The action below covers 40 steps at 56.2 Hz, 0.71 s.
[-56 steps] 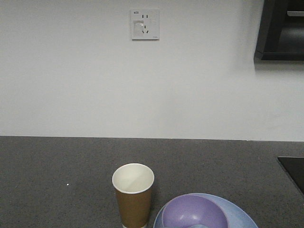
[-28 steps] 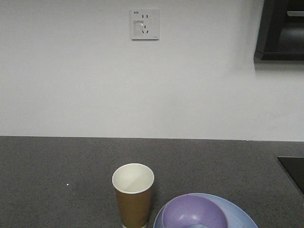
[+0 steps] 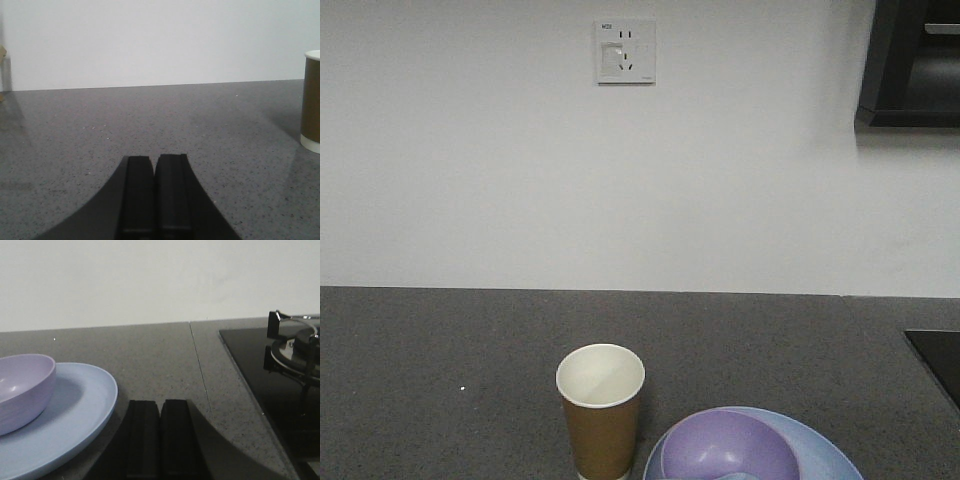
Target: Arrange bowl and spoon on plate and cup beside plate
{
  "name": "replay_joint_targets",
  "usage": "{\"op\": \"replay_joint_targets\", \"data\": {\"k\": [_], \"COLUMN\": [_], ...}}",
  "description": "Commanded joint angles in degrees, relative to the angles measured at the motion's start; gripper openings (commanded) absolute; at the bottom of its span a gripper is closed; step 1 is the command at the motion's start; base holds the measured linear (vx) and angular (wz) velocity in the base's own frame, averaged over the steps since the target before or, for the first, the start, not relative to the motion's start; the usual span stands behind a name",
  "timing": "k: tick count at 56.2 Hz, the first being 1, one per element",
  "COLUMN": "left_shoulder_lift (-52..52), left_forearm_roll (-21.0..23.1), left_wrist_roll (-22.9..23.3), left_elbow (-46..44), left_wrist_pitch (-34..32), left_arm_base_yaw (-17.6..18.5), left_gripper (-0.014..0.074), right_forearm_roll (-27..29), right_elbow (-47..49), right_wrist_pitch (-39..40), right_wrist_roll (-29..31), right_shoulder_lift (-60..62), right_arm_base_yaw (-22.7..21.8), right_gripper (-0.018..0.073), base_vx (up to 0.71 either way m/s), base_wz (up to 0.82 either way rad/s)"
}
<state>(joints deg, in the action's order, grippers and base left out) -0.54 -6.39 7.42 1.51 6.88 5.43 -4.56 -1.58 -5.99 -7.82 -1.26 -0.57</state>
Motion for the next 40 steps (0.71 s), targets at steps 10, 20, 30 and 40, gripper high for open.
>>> {"op": "replay_joint_targets", "data": {"k": [10,20,30,40], "left_shoulder_lift": [-0.37,-0.37,-0.37,-0.37], "left_forearm_roll": [0.42,0.42,0.42,0.42], "left_wrist_roll": [0.19,0.19,0.19,0.19], "left_elbow": [-1.46,-1.46,-1.46,-1.46], "left_wrist_pitch": [-4.33,-4.33,-4.33,-4.33], "left_arm_base_yaw": [-0.06,-0.06,-0.06,-0.06], "left_gripper": [-0.0006,-0.0006,-0.0006,-0.0006], "right_forearm_roll": [-1.36,-1.36,-1.36,-1.36], "right_elbow": [-0.38,-0.38,-0.38,-0.38], "right_wrist_pitch": [0.48,0.06,0.15,0.15], "right_wrist_roll": [-0.18,-0.18,-0.18,-0.18], "right_shoulder_lift": [1.66,1.78,1.77,1.77], "right_arm_base_yaw": [-0.44,-0.44,-0.44,-0.44], "right_gripper": [-0.0009,-0.0009,-0.0009,-0.0009], "base_vx": [0.0,0.0,0.0,0.0], "base_wz": [0.0,0.0,0.0,0.0]}}
